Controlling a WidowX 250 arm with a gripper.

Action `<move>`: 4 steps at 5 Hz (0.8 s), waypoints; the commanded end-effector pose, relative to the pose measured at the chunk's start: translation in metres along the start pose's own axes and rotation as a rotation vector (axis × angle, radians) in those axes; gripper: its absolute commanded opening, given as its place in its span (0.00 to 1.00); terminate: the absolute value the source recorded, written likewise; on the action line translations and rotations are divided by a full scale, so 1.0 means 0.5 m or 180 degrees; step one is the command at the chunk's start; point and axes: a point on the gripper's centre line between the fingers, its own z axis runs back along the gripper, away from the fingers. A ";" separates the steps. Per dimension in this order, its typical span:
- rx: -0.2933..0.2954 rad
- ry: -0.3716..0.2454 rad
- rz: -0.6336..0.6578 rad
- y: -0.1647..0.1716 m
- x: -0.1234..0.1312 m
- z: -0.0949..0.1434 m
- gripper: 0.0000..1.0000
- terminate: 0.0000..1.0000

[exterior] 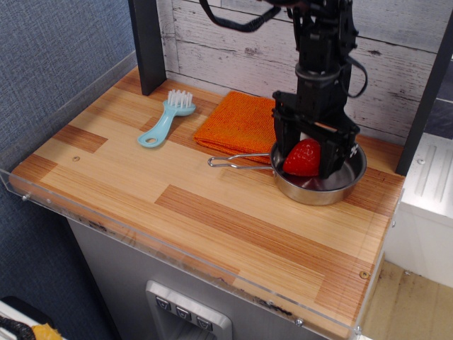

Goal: Move the strawberry to the front edge of the table.

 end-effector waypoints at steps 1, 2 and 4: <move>0.0045 -0.0099 -0.0034 -0.018 -0.008 0.028 0.00 0.00; 0.0074 -0.0149 -0.0030 -0.013 -0.015 0.041 0.00 0.00; -0.0103 -0.0451 0.0043 0.016 -0.030 0.126 0.00 0.00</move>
